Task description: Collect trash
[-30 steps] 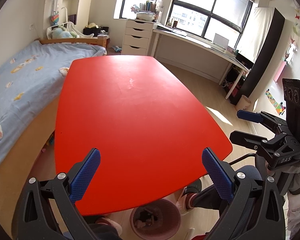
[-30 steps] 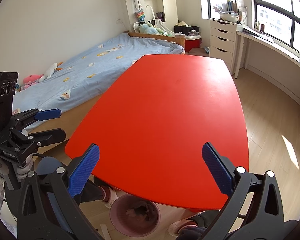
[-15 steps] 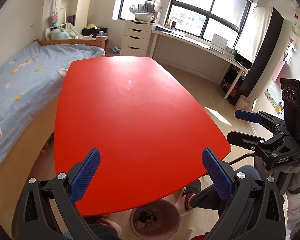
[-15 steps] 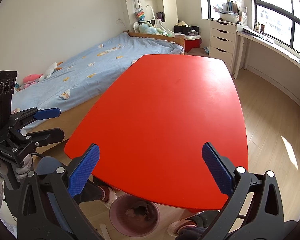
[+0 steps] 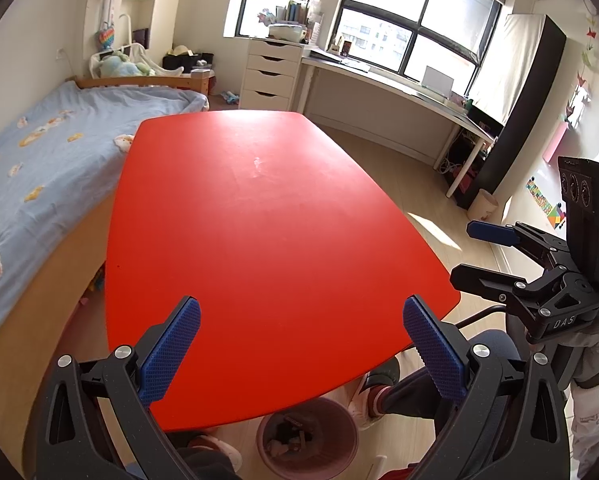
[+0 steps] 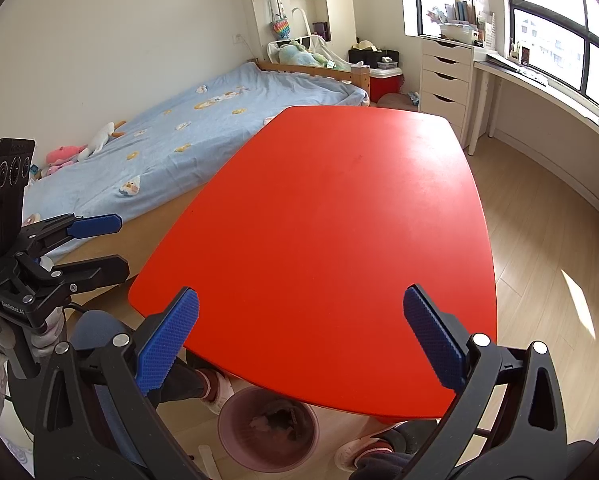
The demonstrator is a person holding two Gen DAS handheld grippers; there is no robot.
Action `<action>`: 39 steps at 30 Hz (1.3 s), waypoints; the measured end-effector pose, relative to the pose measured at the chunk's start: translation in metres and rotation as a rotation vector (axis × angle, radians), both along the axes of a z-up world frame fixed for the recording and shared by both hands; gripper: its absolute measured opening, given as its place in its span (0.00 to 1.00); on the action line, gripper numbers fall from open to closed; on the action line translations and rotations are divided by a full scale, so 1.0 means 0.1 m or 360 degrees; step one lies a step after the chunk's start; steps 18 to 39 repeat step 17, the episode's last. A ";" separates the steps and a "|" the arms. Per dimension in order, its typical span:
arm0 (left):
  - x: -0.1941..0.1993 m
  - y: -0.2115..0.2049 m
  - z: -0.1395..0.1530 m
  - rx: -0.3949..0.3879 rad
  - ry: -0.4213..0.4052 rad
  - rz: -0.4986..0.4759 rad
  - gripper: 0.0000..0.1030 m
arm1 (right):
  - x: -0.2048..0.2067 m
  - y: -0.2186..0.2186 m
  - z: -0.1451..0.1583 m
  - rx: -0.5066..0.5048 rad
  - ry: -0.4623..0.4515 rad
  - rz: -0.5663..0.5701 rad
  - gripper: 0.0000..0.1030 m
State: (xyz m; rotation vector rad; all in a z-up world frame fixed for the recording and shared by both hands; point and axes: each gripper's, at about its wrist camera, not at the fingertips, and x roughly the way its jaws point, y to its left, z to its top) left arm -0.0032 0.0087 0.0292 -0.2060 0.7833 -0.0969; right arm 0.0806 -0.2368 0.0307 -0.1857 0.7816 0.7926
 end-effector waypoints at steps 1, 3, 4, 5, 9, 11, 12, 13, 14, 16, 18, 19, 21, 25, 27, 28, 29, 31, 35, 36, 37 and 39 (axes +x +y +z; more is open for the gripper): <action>0.00 0.00 0.00 0.0002 0.0000 0.0001 0.94 | 0.00 0.00 0.00 0.0000 -0.0001 0.0000 0.97; 0.00 0.00 -0.01 0.0002 -0.0001 0.0004 0.94 | 0.00 0.00 0.00 0.0000 -0.0002 0.0001 0.97; 0.00 0.00 0.00 0.0001 -0.0002 0.0002 0.94 | 0.00 0.00 0.00 0.0000 -0.0002 0.0001 0.97; 0.00 0.00 0.00 0.0006 -0.0003 0.0003 0.94 | 0.00 0.00 0.00 0.0000 -0.0002 0.0001 0.97; 0.00 -0.01 0.00 0.0023 -0.0008 -0.0005 0.94 | 0.00 -0.01 0.00 0.0001 -0.0005 0.0002 0.97; -0.01 -0.02 0.00 0.0024 -0.0014 -0.0006 0.94 | 0.00 -0.01 0.00 0.0001 -0.0006 0.0001 0.97; -0.01 -0.01 0.00 0.0034 -0.0015 -0.0005 0.94 | 0.00 -0.01 0.00 0.0002 -0.0005 0.0001 0.97; -0.02 -0.02 0.00 0.0041 -0.0016 -0.0005 0.94 | 0.00 -0.02 0.00 0.0001 -0.0004 0.0001 0.97; -0.02 -0.03 0.00 0.0057 -0.0016 -0.0001 0.94 | 0.00 -0.01 0.00 0.0000 -0.0004 0.0000 0.97; -0.02 -0.03 0.00 0.0074 -0.0012 0.0001 0.94 | 0.00 -0.02 0.00 -0.0001 -0.0005 0.0000 0.97; -0.02 -0.03 -0.01 0.0067 -0.0011 0.0003 0.94 | 0.00 -0.02 0.00 0.0000 -0.0006 0.0000 0.97; -0.02 -0.03 -0.01 0.0067 -0.0011 0.0003 0.94 | 0.00 -0.02 0.00 0.0000 -0.0006 0.0000 0.97; -0.02 -0.03 -0.01 0.0067 -0.0011 0.0003 0.94 | 0.00 -0.02 0.00 0.0000 -0.0006 0.0000 0.97; -0.02 -0.03 -0.01 0.0067 -0.0011 0.0003 0.94 | 0.00 -0.02 0.00 0.0000 -0.0006 0.0000 0.97; -0.02 -0.03 -0.01 0.0067 -0.0011 0.0003 0.94 | 0.00 -0.02 0.00 0.0000 -0.0006 0.0000 0.97; -0.02 -0.03 -0.01 0.0067 -0.0011 0.0003 0.94 | 0.00 -0.02 0.00 0.0000 -0.0006 0.0000 0.97; -0.02 -0.03 -0.01 0.0067 -0.0011 0.0003 0.94 | 0.00 -0.02 0.00 0.0000 -0.0006 0.0000 0.97; -0.02 -0.03 -0.01 0.0067 -0.0011 0.0003 0.94 | 0.00 -0.02 0.00 0.0000 -0.0006 0.0000 0.97; -0.02 -0.03 -0.01 0.0067 -0.0011 0.0003 0.94 | 0.00 -0.02 0.00 0.0000 -0.0006 0.0000 0.97; -0.02 -0.03 -0.01 0.0067 -0.0011 0.0003 0.94 | 0.00 -0.02 0.00 0.0000 -0.0006 0.0000 0.97; -0.02 -0.03 -0.01 0.0067 -0.0011 0.0003 0.94 | 0.00 -0.02 0.00 0.0000 -0.0006 0.0000 0.97; -0.02 -0.03 -0.01 0.0067 -0.0011 0.0003 0.94 | 0.00 -0.02 0.00 0.0000 -0.0006 0.0000 0.97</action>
